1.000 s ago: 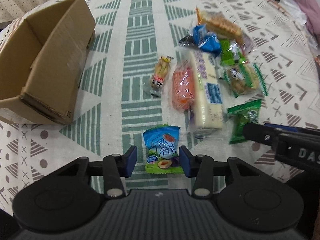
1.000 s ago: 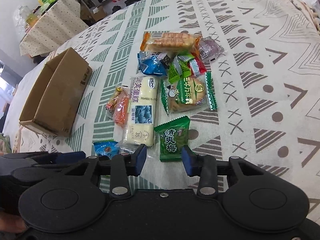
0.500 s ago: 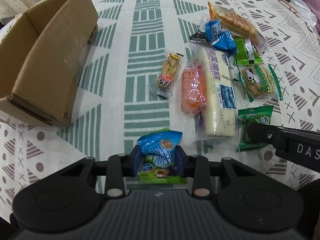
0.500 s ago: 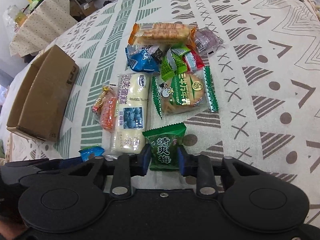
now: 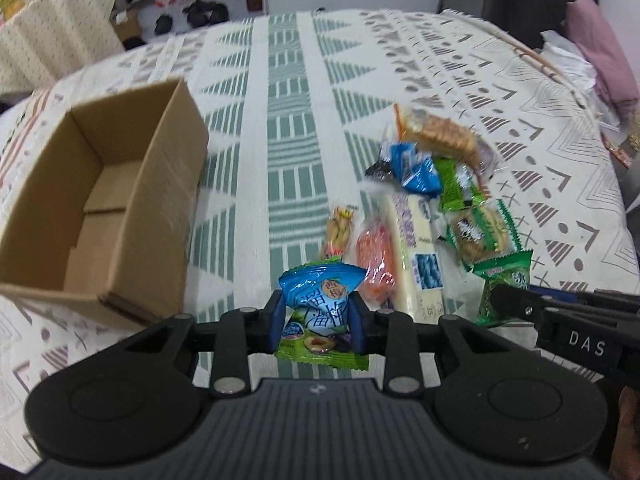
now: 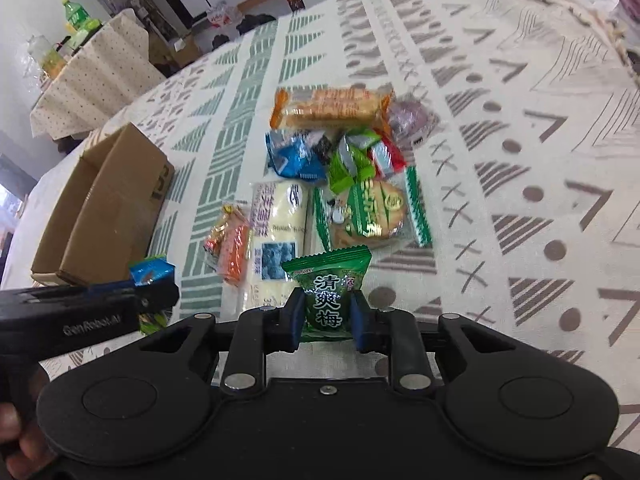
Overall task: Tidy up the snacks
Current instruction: 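Carry both snacks over the cardboard box and open both tools to drop them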
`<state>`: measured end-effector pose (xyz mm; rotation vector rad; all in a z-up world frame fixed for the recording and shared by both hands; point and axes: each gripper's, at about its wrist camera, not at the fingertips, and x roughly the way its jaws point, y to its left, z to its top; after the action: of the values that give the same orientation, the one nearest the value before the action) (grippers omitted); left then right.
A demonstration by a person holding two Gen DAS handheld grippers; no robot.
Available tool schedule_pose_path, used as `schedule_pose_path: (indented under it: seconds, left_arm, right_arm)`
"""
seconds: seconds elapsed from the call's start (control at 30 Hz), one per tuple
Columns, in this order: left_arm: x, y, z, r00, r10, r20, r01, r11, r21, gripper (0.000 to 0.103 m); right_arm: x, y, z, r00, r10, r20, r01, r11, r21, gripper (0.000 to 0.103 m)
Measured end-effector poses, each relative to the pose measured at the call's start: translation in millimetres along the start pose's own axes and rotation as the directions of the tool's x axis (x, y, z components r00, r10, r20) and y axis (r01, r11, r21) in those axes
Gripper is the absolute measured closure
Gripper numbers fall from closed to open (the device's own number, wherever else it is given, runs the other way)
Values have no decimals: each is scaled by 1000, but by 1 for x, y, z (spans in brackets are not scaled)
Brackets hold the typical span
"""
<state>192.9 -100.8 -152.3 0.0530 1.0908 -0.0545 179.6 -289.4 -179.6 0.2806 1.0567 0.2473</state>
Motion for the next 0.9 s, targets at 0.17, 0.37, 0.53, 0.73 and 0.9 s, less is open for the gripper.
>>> schedule_pose_path:
  seconds: [0.17,0.37,0.53,0.73,0.9]
  left_arm:
    - [-14,2,3,998,-28,52,26,999,35,72]
    - [-28,15,8,994,-54,92,53,998,16,72]
    - [-42,26,15,986,-81,143,80,997,14,72]
    - [-58,42,22,971,-93,218,96,995,-3,72]
    - [-70,59,27,954,-89,286,102,994,-32,72]
  right_arm:
    - [-16,12,3,999,4,44,-3,999,-32,79]
    - [-34,25,5,995,1,105,2,1000,-24,79]
    - [-48,40,9,987,1,158,2,1000,-21,79]
    - [-59,64,17,978,2,209,10,998,-57,79]
    - [-61,78,22,971,8,238,7,998,-65,79]
